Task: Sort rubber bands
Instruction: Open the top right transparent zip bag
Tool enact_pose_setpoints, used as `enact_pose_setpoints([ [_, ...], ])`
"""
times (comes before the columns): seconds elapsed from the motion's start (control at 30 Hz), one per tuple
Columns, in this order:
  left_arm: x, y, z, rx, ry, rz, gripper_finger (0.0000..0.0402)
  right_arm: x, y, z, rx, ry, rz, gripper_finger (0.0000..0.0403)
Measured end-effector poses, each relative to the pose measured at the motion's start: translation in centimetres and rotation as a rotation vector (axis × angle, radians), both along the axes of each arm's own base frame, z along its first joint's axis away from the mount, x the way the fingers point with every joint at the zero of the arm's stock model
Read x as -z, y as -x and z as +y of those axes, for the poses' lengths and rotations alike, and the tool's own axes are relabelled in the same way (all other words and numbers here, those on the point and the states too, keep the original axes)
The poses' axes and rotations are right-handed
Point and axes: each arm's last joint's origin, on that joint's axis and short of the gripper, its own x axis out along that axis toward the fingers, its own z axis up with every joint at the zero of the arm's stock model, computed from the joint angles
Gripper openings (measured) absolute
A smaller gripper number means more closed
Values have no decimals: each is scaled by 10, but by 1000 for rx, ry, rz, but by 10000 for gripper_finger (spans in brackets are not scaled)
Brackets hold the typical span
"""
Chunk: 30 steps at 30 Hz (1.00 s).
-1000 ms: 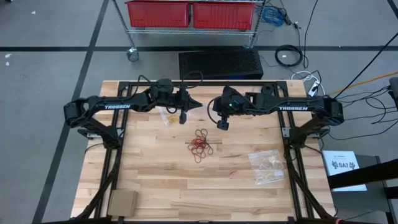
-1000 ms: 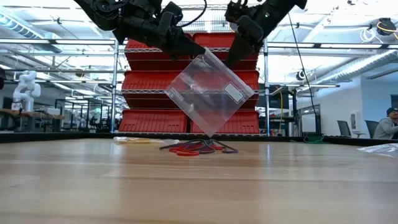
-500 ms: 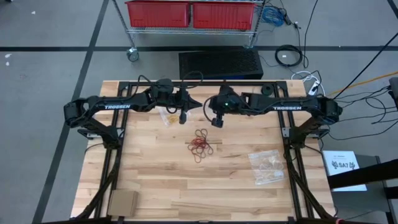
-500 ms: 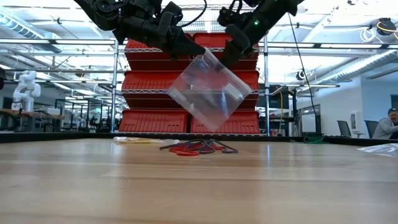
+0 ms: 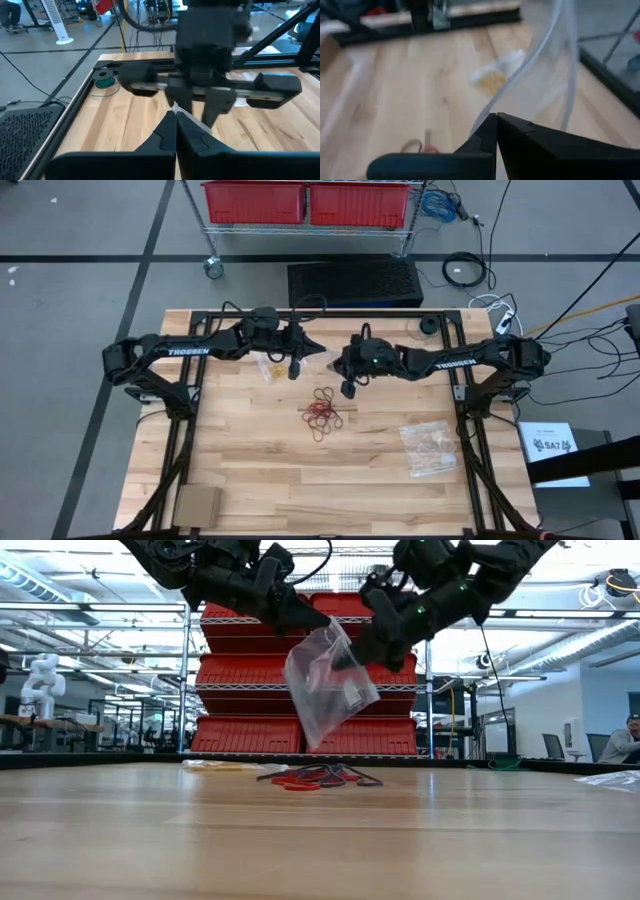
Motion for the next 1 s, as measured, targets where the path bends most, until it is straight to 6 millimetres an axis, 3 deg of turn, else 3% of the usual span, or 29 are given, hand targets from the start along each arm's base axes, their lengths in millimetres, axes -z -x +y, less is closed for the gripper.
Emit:
enact_pose_setpoints([
  [0.17, 0, -5, -12, -10, -19, 5, 0, -6, -3, -5, 138, 53, -79, 0],
  [0.27, 0, -7, -18, -25, -26, 9, 0, -7, -4, -5, 128, 26, -104, 13],
  [0.53, 2, -11, -29, -64, -45, 24, 0, 15, -13, -1, 13, -124, -71, 117],
  [0.63, 3, -11, -29, -72, -44, 33, 0, 25, -16, 3, 1, -169, -35, 135],
  [0.73, 4, -11, -29, -85, -37, 43, 0, 20, -14, 8, -21, -151, -39, 121],
  [0.87, 4, -11, -29, -93, -20, 45, 0, 1, -9, 11, -42, -103, -86, 59],
  [0.93, 4, -11, -31, -89, -20, 43, 0, -1, -9, 11, -48, -81, -101, 21],
  [1.0, 4, -12, -32, -84, -21, 42, 0, 2, -12, 12, -62, -59, -103, 8],
])
